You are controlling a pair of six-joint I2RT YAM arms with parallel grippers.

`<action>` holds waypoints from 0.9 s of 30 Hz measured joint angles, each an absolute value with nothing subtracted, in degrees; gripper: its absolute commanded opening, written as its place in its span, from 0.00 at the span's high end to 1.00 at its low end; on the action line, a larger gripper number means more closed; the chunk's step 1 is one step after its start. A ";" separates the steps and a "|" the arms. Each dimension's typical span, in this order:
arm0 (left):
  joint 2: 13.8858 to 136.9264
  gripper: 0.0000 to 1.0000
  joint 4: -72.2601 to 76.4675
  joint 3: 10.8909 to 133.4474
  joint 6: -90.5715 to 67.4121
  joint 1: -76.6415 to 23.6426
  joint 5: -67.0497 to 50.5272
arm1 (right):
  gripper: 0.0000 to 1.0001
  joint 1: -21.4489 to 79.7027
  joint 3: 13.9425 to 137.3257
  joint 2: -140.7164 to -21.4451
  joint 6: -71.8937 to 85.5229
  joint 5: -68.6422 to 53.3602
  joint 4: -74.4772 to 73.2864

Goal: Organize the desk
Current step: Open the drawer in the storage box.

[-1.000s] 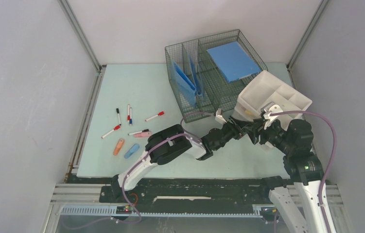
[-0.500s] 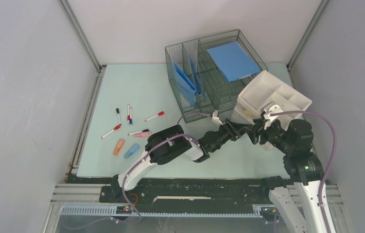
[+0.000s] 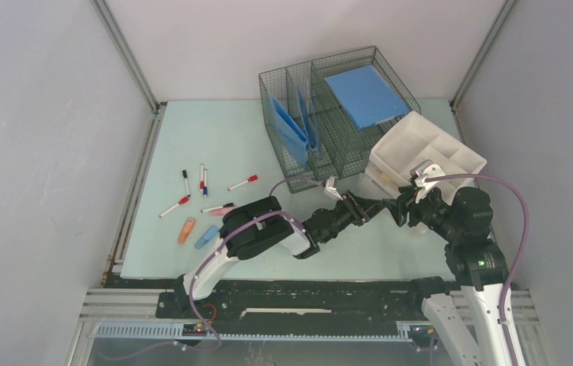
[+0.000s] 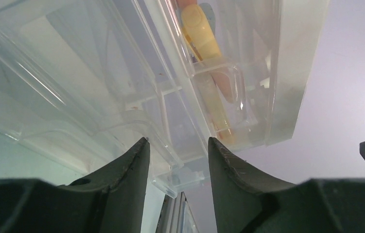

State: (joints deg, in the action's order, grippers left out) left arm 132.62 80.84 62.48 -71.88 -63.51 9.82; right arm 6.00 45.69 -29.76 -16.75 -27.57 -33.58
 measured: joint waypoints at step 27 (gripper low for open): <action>118.85 0.36 85.14 42.78 -71.11 -64.16 12.01 | 0.40 5.21 45.69 -29.85 -16.84 -30.15 -33.67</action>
